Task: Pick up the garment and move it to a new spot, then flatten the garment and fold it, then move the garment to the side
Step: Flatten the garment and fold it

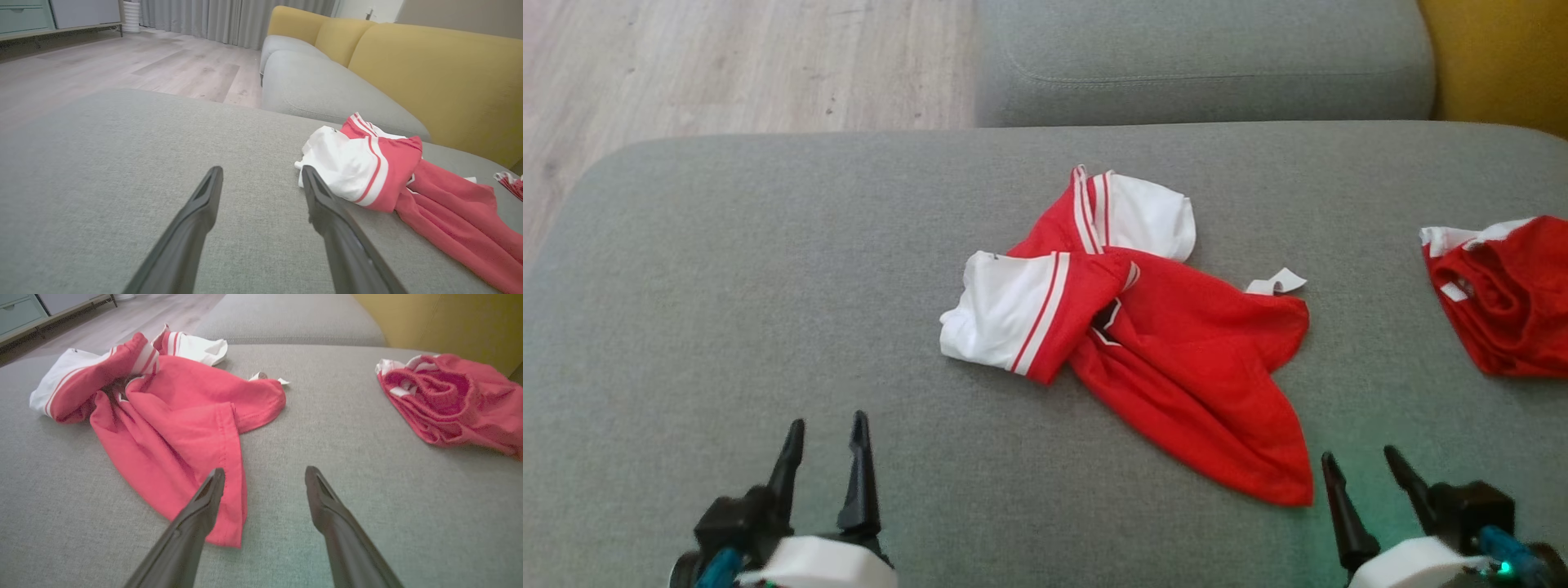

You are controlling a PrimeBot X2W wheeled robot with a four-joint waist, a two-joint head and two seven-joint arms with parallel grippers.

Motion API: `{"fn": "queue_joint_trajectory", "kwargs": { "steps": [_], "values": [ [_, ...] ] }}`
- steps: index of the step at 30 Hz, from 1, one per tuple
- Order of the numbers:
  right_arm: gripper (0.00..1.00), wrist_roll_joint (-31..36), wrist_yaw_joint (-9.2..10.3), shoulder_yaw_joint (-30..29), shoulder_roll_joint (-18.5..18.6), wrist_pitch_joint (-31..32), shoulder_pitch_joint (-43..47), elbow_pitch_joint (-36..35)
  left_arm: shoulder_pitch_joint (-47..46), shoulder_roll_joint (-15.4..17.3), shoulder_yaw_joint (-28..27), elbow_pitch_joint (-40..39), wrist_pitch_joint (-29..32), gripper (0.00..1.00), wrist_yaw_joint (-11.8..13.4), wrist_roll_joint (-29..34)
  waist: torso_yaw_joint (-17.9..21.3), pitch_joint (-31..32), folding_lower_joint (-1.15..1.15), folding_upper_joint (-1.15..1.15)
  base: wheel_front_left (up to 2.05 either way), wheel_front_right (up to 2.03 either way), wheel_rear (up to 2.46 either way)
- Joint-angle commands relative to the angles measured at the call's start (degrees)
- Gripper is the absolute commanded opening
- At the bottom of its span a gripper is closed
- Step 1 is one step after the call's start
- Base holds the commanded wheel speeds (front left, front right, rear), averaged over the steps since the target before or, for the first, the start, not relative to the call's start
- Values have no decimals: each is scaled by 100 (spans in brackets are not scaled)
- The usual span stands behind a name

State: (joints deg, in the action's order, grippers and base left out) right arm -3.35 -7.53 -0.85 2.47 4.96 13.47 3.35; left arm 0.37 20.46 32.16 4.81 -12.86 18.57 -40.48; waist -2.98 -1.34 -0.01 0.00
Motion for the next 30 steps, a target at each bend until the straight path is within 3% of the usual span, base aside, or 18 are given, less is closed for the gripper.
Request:
{"fn": "queue_joint_trajectory", "kwargs": {
  "steps": [1, 13, 19, 27, 28, 30],
  "values": [
    [100, 51, 4, 76, 41, -86, -268, -280, -373, 127, -139, -165, 24, 100, -52, 79, 40, -8, 1, 0, 0, 0, 0],
    [100, 220, 4, 322, 41, 48, -811, -882, -2014, -67, 307, 1033, 806, 100, -553, 330, 427, -574, 1, 0, 0, 0, 0],
    [100, 266, 4, 456, 41, 84, -1086, -999, -2755, -261, 529, 2081, 1344, 100, -873, 304, 669, -965, 1, 0, 0, 0, 0],
    [100, 262, 4, 403, 41, 24, -1171, -959, -2993, -413, 559, 2683, 1517, 100, -998, 172, 744, -1118, 1, 0, 0, 0, 0],
    [100, 257, 4, 398, 41, 16, -1178, -958, -3002, -433, 565, 2726, 1530, 96, -1016, 154, 743, -1126, 1, 0, 0, 0, 0],
    [100, 251, 4, 384, 41, 3, -1188, -954, -3016, -467, 576, 2784, 1529, 54, -1034, 135, 730, -1136, 1, 0, 0, 0, 0]
  ]
}}
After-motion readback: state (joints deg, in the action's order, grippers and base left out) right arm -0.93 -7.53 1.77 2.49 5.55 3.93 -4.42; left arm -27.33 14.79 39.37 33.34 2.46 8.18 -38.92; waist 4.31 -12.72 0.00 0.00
